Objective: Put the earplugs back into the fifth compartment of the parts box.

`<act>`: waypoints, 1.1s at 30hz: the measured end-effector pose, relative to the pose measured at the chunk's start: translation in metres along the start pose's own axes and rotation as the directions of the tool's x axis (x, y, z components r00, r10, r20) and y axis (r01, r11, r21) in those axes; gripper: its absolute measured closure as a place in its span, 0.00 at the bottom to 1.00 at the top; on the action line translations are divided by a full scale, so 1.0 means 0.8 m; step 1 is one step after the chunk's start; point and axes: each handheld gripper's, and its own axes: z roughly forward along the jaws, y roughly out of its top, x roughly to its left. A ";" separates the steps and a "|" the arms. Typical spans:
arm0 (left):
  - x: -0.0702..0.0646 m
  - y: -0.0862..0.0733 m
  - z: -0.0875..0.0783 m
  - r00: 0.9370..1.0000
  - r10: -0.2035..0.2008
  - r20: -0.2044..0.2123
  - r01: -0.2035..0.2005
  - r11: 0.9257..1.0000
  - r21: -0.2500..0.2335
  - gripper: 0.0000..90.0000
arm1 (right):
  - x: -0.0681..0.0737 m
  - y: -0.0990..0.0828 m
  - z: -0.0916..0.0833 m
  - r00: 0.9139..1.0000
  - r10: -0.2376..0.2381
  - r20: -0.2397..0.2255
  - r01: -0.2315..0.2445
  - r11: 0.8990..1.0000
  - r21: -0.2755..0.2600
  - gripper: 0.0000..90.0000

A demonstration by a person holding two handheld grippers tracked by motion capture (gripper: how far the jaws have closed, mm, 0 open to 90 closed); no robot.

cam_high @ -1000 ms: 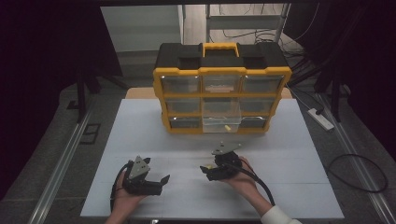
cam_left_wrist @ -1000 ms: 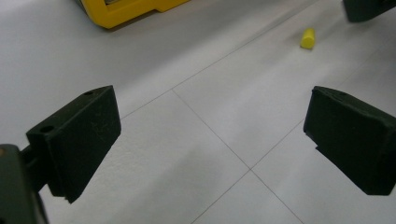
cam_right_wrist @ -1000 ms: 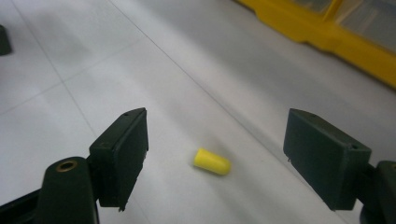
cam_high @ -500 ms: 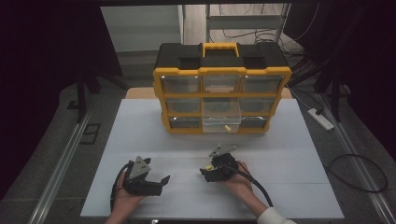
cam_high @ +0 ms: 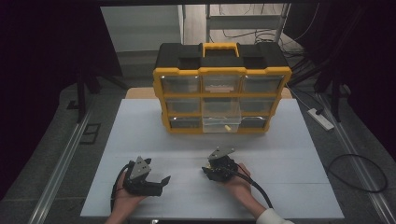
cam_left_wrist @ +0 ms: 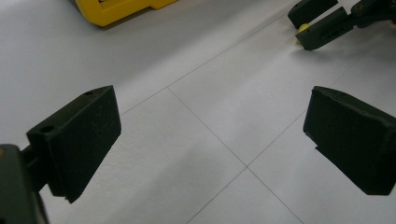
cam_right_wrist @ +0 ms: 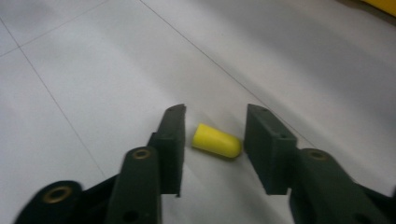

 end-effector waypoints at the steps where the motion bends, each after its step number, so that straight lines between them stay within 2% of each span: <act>1: 0.000 0.000 0.000 1.000 -0.001 -0.003 0.001 1.000 -0.003 0.04 | 0.000 0.000 0.000 1.000 0.003 -0.002 -0.003 1.000 -0.003 0.72; 5: 0.001 0.000 -0.001 1.000 -0.007 -0.006 0.007 1.000 -0.008 0.04 | -0.003 -0.001 -0.001 1.000 -0.003 -0.008 0.003 1.000 -0.007 0.77; 10: 0.001 0.000 -0.001 1.000 -0.004 -0.003 0.004 1.000 -0.008 0.04 | -0.005 0.000 -0.004 1.000 -0.004 -0.031 0.003 1.000 -0.016 0.79; 16: 0.001 0.000 -0.001 1.000 -0.005 -0.003 0.005 1.000 -0.008 0.04 | -0.008 0.005 -0.021 0.999 -0.003 -0.054 -0.002 0.995 -0.097 0.79; 19: 0.001 0.000 -0.001 1.000 -0.004 -0.004 0.004 1.000 -0.007 0.04 | -0.010 0.007 -0.031 0.998 -0.003 -0.062 -0.006 0.990 -0.143 0.79; 20: 0.001 0.000 -0.001 1.000 -0.003 -0.004 0.003 1.000 -0.006 0.04 | -0.010 0.007 -0.031 0.998 -0.003 -0.062 -0.006 0.990 -0.143 0.79; 22: 0.001 0.000 -0.001 1.000 -0.003 -0.004 0.003 1.000 -0.004 0.04 | -0.014 0.010 -0.043 0.998 0.004 -0.067 -0.017 0.983 -0.180 0.79; 24: 0.001 0.000 -0.001 1.000 -0.004 -0.005 0.004 1.000 -0.006 0.04 | -0.016 0.011 -0.050 0.996 0.029 -0.089 -0.047 0.978 -0.204 0.79; 25: 0.001 0.000 -0.001 1.000 -0.004 -0.005 0.004 1.000 -0.006 0.04 | -0.016 0.011 -0.050 0.996 0.029 -0.089 -0.047 0.978 -0.204 0.79; 27: 0.001 0.000 -0.001 1.000 -0.004 -0.006 0.004 1.000 -0.006 0.04 | -0.018 0.015 -0.062 0.993 0.042 -0.111 -0.068 0.968 -0.240 0.79; 31: 0.001 0.000 -0.001 1.000 -0.005 -0.006 0.005 1.000 -0.008 0.04 | -0.018 0.019 -0.072 0.993 0.036 -0.116 -0.066 0.961 -0.269 0.79; 33: 0.001 0.000 -0.001 1.000 -0.004 -0.006 0.004 1.000 -0.008 0.04 | -0.018 0.022 -0.082 0.993 0.018 -0.115 -0.052 0.953 -0.298 0.79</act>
